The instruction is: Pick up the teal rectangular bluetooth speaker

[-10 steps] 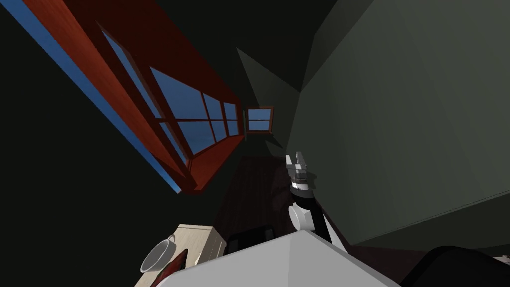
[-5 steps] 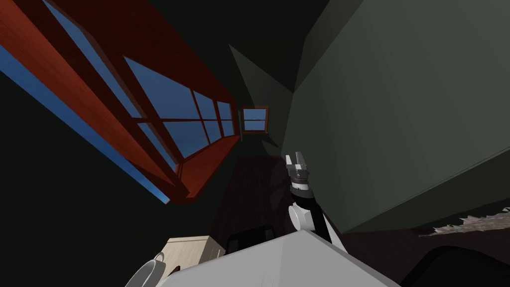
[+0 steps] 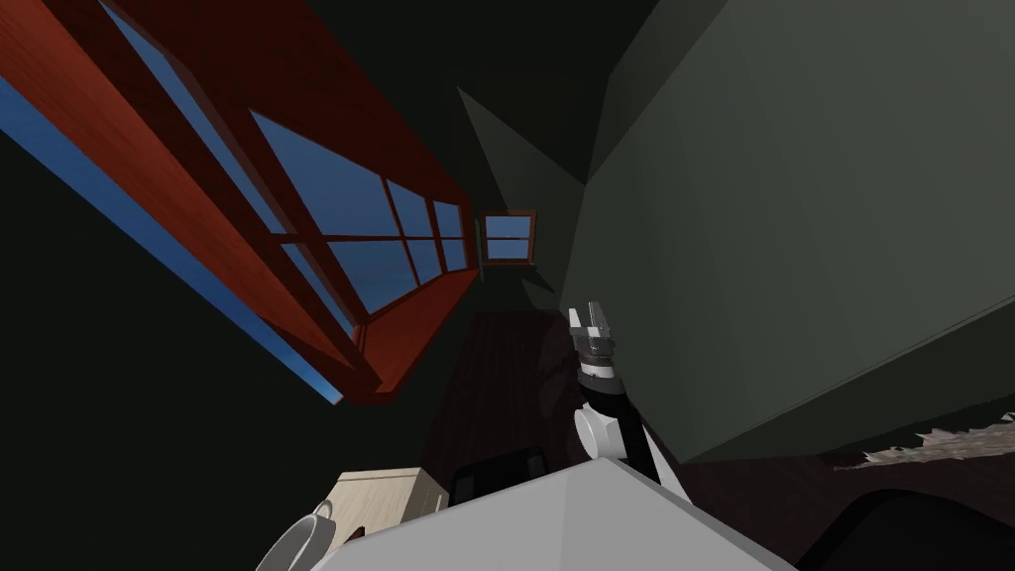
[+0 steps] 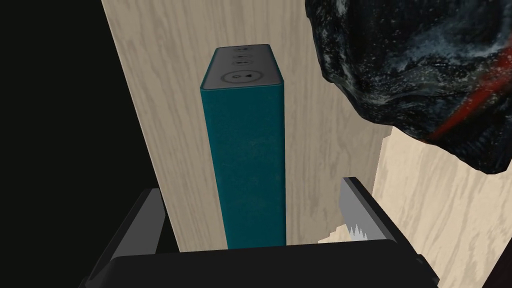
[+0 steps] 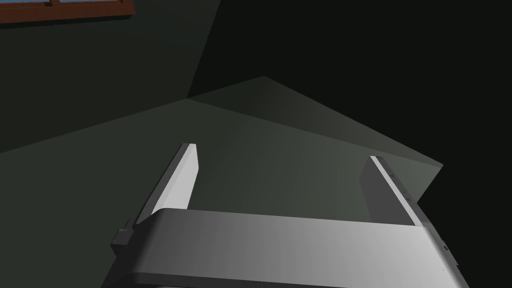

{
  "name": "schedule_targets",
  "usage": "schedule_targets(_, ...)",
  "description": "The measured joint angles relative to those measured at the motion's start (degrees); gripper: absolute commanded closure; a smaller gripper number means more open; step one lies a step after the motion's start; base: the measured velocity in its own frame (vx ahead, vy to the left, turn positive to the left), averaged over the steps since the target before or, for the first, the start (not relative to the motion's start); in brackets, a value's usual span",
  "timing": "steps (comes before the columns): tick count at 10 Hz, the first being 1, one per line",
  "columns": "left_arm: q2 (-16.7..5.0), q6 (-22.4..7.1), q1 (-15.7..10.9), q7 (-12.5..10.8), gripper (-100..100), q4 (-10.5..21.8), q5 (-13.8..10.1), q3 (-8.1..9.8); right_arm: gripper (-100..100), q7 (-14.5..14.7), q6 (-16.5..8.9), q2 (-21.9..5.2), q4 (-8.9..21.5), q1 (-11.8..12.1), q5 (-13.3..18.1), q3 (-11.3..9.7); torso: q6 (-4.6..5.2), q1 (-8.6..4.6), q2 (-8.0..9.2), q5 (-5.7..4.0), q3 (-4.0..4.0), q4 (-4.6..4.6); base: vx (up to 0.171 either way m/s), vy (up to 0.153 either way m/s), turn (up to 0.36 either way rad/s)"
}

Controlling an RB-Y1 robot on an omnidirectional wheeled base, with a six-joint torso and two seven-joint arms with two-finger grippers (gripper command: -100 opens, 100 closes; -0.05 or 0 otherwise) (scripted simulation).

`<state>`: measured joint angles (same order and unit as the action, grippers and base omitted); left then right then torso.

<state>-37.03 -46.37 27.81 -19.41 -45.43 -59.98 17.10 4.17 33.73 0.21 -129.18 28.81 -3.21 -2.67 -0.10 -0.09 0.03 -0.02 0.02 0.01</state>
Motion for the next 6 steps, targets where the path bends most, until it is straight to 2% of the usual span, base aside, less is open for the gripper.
schedule_targets(4,0.0,-0.1,0.0,-0.1,100,0.0,-0.1,0.01,0,0.0,0.0,0.0,0.0,0.0,0.0,0.0,0.03,0.00,-0.01,-0.01,-0.01,-0.01,0.000,0.000,0.000)
schedule_targets(5,0.0,-0.1,0.0,-0.1,0,0.0,-0.1,0.02,0,0.0,0.0,0.0,0.0,0.0,0.0,0.0,0.03,0.00,-0.01,-0.01,-0.01,-0.01,0.000,0.000,0.000)
schedule_targets(6,0.0,-0.1,0.0,-0.1,100,0.0,-0.1,0.02,0,0.0,0.0,0.0,0.0,0.0,0.0,0.0,0.03,0.00,-0.01,0.00,-0.01,-0.01,0.005,-0.004,0.019)
